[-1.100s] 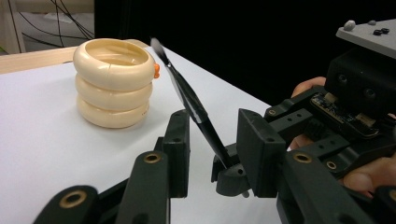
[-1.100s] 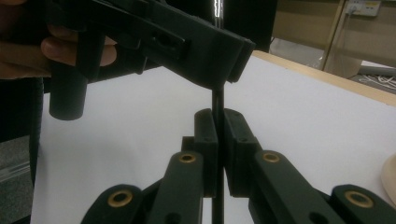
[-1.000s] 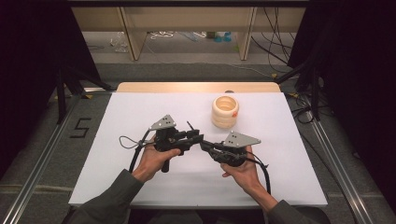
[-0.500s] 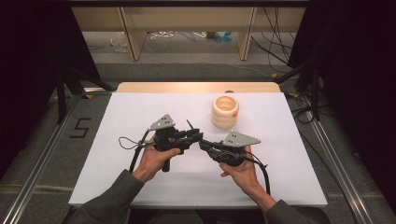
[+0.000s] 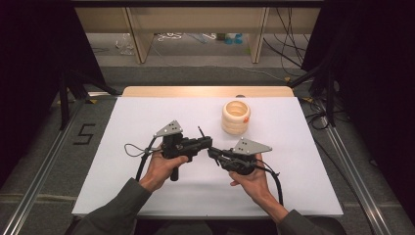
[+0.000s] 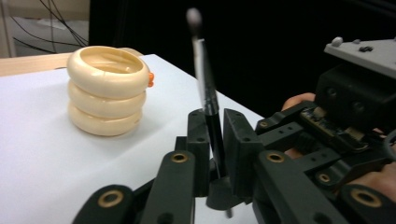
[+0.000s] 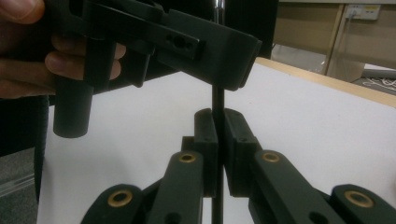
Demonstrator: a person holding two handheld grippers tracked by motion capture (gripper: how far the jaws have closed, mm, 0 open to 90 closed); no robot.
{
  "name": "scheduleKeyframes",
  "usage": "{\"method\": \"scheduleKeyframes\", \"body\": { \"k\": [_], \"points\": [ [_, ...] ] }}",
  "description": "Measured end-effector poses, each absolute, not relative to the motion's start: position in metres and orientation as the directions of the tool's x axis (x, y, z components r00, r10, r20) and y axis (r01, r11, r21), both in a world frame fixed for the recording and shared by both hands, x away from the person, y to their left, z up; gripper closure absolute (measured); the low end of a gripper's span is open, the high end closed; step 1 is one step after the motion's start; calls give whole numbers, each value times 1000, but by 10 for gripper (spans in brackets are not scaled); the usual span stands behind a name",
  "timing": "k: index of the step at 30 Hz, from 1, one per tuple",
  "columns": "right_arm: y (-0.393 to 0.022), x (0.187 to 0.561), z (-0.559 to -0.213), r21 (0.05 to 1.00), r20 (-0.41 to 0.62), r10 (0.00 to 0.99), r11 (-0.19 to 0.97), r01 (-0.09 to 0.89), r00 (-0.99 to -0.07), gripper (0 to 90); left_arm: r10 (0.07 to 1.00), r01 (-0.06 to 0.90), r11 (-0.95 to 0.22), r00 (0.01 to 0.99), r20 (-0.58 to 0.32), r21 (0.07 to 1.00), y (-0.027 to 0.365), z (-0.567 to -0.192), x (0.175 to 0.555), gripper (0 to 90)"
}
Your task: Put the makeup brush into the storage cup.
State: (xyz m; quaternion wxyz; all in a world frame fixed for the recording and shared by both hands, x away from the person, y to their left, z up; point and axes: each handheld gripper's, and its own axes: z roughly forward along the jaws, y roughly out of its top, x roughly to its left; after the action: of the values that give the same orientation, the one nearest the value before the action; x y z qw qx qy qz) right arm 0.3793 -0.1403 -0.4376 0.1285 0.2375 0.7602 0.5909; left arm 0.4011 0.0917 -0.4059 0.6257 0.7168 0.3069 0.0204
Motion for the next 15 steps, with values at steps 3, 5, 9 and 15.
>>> {"method": "scheduleKeyframes", "body": {
  "k": [3, 5, 9, 15],
  "points": [
    [-140, 381, -439, 964, 62, 514, 191, 184, -856, 853, 451, 414, -29, 817, -358, 910, 91, -406, 400, 848],
    [-139, 379, -439, 960, 81, 507, 191, 204, -858, 848, 451, 416, -32, 817, -359, 909, 91, -406, 400, 849],
    [-140, 380, -438, 957, 98, 517, 184, 222, -850, 684, 460, 403, -38, 819, -342, 915, 93, -405, 400, 850],
    [-144, 380, -435, 947, 117, 561, 185, 262, -819, 429, 494, 390, -51, 810, -316, 920, 98, -403, 402, 850]
  ]
}}
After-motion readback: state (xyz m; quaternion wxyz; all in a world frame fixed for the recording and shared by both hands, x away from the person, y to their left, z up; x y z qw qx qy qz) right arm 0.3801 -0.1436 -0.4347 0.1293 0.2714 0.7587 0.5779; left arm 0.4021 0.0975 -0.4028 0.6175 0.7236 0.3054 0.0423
